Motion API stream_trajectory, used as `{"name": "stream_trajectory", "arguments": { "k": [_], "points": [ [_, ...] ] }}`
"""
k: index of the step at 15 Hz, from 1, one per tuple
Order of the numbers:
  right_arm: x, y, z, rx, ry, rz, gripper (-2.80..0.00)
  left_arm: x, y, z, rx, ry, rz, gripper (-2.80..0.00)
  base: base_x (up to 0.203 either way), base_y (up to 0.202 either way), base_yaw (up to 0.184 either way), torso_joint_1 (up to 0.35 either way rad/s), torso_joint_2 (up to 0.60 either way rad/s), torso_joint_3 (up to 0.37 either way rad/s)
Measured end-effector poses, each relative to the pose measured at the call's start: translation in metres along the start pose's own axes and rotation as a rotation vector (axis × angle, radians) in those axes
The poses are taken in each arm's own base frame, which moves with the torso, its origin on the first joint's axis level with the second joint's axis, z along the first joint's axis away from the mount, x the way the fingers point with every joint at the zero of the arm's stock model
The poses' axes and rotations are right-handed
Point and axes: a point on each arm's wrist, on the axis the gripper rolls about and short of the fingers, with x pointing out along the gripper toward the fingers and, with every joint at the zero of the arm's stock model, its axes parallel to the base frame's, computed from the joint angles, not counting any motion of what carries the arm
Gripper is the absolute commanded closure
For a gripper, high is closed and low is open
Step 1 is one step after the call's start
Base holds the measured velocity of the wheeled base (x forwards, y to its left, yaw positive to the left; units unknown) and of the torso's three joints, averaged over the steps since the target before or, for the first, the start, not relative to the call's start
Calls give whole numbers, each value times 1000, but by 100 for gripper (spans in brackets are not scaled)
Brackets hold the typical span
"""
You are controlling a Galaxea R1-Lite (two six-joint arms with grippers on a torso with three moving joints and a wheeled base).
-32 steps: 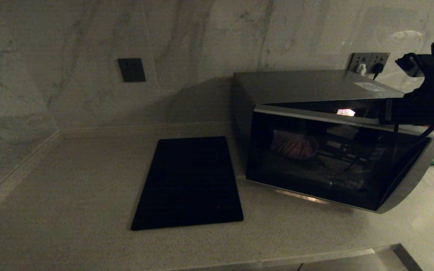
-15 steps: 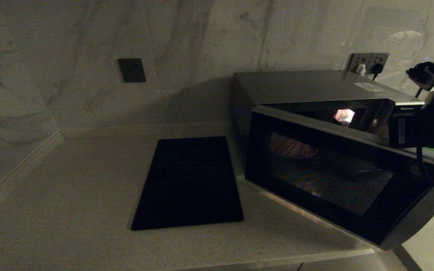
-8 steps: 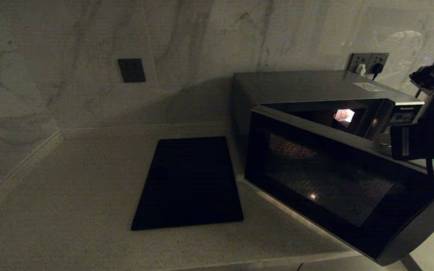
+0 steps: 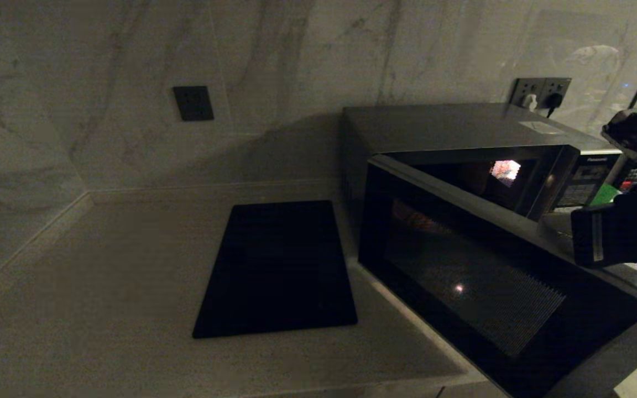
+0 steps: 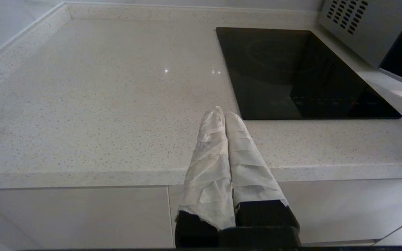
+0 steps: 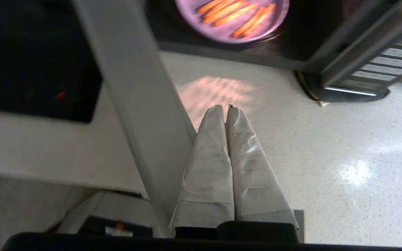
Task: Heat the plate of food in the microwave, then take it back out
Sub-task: Open the microwave oven
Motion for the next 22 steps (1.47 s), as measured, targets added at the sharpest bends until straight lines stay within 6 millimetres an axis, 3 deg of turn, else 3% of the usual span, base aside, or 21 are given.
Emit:
{"name": "stream_trajectory", "arguments": {
  "k": [6, 12, 22],
  "points": [
    [-17, 13, -5, -37, -20, 76, 0, 0, 0, 0, 0, 0, 0, 0, 0, 0, 0, 0, 0, 0],
    [-12, 24, -11, -64, 7, 121, 0, 0, 0, 0, 0, 0, 0, 0, 0, 0, 0, 0, 0, 0],
    [-13, 82, -7, -165, -22, 354, 0, 0, 0, 0, 0, 0, 0, 0, 0, 0, 0, 0, 0, 0]
  ]
}}
